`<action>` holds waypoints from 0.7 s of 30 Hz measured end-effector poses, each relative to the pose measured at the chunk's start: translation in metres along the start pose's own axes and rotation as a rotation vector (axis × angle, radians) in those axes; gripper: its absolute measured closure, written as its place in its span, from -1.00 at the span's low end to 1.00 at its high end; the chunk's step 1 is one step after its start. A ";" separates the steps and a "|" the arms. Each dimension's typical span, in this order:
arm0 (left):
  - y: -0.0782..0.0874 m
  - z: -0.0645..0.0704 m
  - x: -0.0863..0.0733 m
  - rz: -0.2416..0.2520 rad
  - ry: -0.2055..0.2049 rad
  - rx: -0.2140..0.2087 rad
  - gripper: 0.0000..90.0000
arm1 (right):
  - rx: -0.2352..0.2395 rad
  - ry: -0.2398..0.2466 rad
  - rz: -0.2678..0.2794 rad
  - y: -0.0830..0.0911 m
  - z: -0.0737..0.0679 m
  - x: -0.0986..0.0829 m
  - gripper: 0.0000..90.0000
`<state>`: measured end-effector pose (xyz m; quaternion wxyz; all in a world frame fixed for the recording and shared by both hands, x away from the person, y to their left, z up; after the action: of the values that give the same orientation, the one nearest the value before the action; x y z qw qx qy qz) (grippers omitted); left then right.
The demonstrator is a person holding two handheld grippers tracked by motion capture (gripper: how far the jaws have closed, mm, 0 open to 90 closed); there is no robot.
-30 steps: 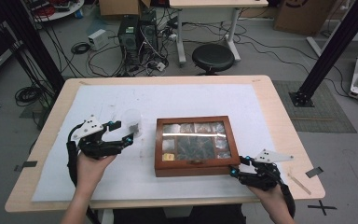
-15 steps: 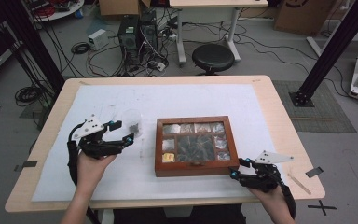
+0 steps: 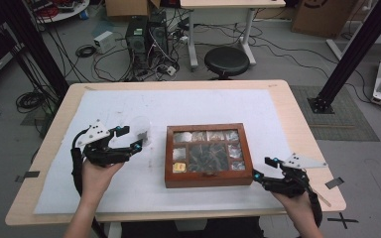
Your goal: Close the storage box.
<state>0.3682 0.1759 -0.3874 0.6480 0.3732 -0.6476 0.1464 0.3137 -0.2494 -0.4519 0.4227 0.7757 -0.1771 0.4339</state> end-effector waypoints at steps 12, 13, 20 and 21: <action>0.008 -0.006 0.010 0.029 -0.007 0.015 -0.36 | -0.056 -0.041 0.162 0.018 0.023 0.058 -0.46; 0.009 -0.008 0.011 0.033 -0.009 0.019 -0.36 | -0.059 -0.043 0.173 0.018 0.024 0.064 -0.47; 0.019 -0.016 0.016 0.054 -0.007 0.043 -0.37 | -0.109 -0.010 0.244 0.018 0.026 0.101 -0.48; 0.020 -0.017 0.016 0.058 -0.003 0.046 -0.37 | -0.113 -0.011 0.252 0.018 0.026 0.105 -0.48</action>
<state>0.3690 0.1965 -0.3638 0.6339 0.3692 -0.6554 0.1796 0.3750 -0.2714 -0.3640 0.4068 0.7246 -0.2997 0.4687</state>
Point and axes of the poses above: each handheld gripper's, and its own axes: y roughly backward along the jaws, x roughly out of its top, z roughly to its right, the point moved 8 cm from there along -y, roughly forward along the jaws, and after that the axes turned 10 degrees about -y, right-handed, at the moved point
